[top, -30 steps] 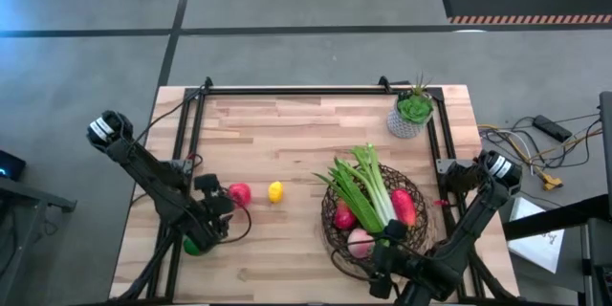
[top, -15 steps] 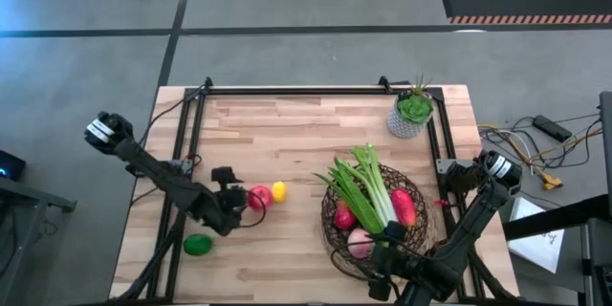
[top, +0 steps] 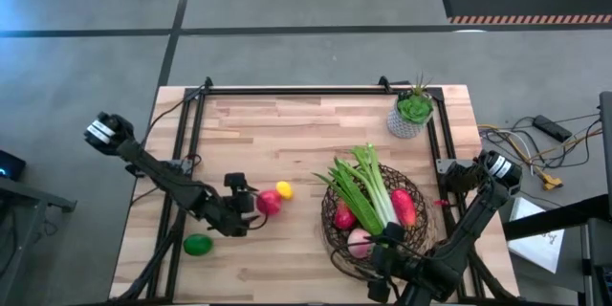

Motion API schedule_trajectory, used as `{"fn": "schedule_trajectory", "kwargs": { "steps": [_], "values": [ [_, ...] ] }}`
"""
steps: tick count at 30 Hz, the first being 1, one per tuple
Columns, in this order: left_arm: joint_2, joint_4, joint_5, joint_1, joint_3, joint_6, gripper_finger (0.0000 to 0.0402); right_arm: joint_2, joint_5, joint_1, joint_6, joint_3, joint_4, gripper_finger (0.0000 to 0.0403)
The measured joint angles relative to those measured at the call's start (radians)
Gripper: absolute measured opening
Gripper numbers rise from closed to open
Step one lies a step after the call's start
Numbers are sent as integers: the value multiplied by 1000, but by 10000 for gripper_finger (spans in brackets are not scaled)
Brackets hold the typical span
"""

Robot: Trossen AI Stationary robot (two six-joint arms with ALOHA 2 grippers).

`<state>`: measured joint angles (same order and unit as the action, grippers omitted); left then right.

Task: Build produce basket
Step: Put the red apple into the wire basket

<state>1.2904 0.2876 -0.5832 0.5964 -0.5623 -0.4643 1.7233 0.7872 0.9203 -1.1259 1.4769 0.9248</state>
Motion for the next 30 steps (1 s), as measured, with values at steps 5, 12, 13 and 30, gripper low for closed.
{"fn": "schedule_trajectory", "kwargs": {
  "steps": [5,12,13,30],
  "values": [
    [56,-132,0,-15,7,20,357,0,8,-2,6,-1,-30,373],
    [172,-372,2,-15,2,148,357,0,30,-3,60,-11,-98,373],
    [186,-400,3,-17,2,156,357,0,30,-3,64,-11,-104,373],
    [463,-939,37,-19,-18,263,357,68,73,-35,156,-10,-226,373]
  ]
}}
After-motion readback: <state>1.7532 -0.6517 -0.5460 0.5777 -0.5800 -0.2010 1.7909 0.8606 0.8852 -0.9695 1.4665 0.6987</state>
